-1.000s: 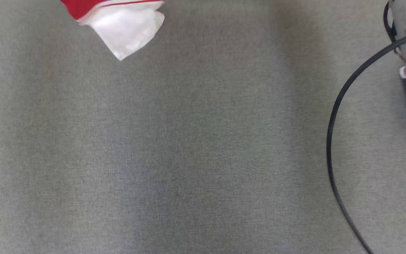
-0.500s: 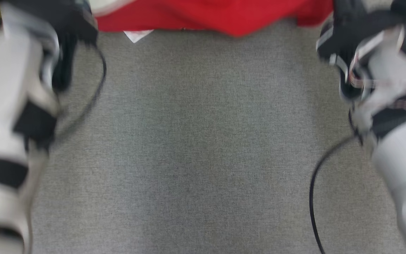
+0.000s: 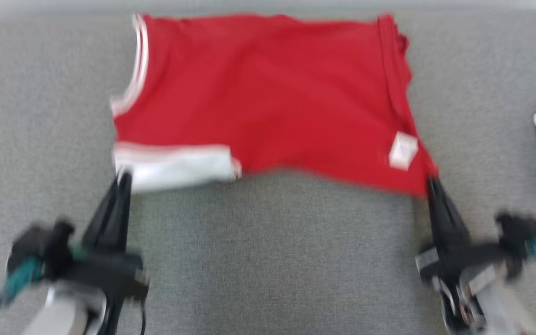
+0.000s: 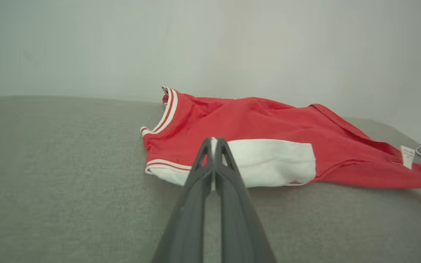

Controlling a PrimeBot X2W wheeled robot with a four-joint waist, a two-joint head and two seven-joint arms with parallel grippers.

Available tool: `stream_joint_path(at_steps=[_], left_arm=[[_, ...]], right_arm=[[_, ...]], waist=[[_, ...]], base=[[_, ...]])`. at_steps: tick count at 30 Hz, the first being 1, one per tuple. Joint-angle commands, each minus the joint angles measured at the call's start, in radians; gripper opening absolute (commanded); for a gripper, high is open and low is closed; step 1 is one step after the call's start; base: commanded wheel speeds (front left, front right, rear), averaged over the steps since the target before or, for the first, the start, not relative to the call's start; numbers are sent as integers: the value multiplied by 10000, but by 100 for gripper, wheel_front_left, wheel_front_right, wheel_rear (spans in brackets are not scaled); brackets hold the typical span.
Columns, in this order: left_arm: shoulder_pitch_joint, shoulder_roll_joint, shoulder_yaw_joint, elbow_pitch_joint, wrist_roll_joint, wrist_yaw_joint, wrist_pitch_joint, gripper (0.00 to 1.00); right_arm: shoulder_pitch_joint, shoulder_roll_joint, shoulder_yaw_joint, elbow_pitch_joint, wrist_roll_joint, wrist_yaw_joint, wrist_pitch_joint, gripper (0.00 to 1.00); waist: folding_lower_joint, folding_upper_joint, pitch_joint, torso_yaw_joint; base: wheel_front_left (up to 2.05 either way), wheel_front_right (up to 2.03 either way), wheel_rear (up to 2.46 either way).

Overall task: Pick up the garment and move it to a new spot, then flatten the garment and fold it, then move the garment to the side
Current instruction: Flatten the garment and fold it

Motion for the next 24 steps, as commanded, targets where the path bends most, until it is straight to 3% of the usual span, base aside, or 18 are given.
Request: stream_joint_path(at_steps=[1, 7, 13, 24], left_arm=[[659, 248, 62, -461, -153, 222, 222, 0], [3325, 995, 178, -2770, -675, 1239, 1369, 0], [5194, 1547, 133, -4491, -1176, 1940, 2364, 0], [6046, 2223, 109, -6051, -1572, 2211, 3382, 0]], right_arm=[[723, -17, -232, -283, -151, -1, -19, 0], [3540, 202, -1248, -1613, -426, -1, 100, 0], [5599, 464, -2291, -2886, -1041, -1, 1245, 0], [6728, 883, -3228, -4572, -2218, -3, 2998, 0]], waist=[[3, 1, -624, -81], [3, 1, -1241, 27], [3, 1, -1547, 54], [3, 1, -1553, 106]], base=[[0, 0, 0], [0, 0, 0], [0, 0, 0], [0, 0, 0]])
